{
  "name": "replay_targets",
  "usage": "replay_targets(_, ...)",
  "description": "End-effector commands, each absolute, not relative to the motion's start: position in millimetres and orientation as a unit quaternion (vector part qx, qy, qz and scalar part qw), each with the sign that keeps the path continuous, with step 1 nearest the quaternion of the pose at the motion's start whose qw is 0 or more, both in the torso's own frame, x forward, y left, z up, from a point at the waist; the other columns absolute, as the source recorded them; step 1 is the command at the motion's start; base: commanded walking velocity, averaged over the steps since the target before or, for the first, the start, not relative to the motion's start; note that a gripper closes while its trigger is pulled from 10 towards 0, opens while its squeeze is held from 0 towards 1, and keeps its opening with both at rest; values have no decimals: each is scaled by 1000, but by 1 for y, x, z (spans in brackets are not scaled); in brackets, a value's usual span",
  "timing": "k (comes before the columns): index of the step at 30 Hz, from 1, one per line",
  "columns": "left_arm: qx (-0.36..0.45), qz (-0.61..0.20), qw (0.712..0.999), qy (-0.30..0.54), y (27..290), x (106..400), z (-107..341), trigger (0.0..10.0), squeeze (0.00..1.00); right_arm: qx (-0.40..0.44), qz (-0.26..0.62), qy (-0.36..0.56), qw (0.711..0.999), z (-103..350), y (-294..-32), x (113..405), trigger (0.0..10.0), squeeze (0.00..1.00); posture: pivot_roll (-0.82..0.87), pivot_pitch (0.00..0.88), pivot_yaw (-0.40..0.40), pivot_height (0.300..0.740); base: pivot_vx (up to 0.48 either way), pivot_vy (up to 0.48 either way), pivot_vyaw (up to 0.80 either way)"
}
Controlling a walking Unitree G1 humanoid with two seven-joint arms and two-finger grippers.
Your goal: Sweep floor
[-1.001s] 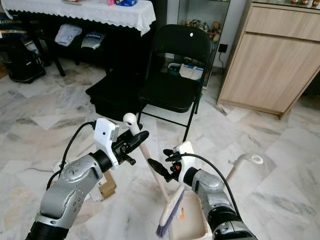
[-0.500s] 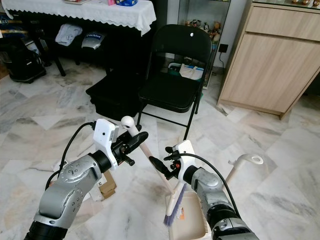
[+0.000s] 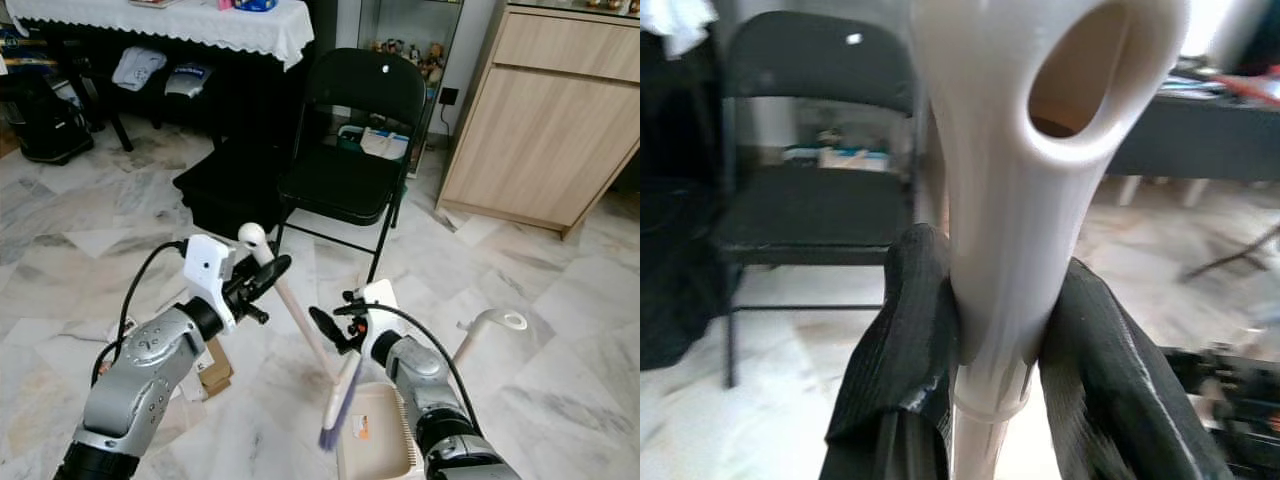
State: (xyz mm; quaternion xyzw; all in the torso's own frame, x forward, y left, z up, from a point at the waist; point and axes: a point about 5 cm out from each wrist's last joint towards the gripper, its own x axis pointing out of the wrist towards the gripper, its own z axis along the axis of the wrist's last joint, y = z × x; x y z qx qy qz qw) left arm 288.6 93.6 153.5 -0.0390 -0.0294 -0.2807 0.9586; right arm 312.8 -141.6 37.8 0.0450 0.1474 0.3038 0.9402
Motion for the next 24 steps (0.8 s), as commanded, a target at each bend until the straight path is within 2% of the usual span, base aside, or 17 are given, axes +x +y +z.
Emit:
replay_targets(1,-35,-261,963,-63,96,293,165,10000,0,51,306,147,939,36,-140,311,10000,0,118,26,-13,740,0,0,0)
replay_targets(11,4,-188,979,-75,107,301,159,10000,0,47,287,142,946,34,-139,309,10000,0,111,27,-15,740,0,0,0)
replay_targets(16,33,-147,986,-73,116,305,154,10000,0,17,241,105,965,45,-145,316,10000,0,104,29,-15,740,0,0,0)
replay_targets(20,45,-142,987,-67,116,305,146,10000,0,-34,166,49,984,68,-157,329,10000,0,93,29,-14,740,0,0,0)
replay_targets(24,53,-129,989,-56,120,305,139,10000,0,-73,142,4,987,88,-159,335,10000,0,84,29,-15,740,0,0,0)
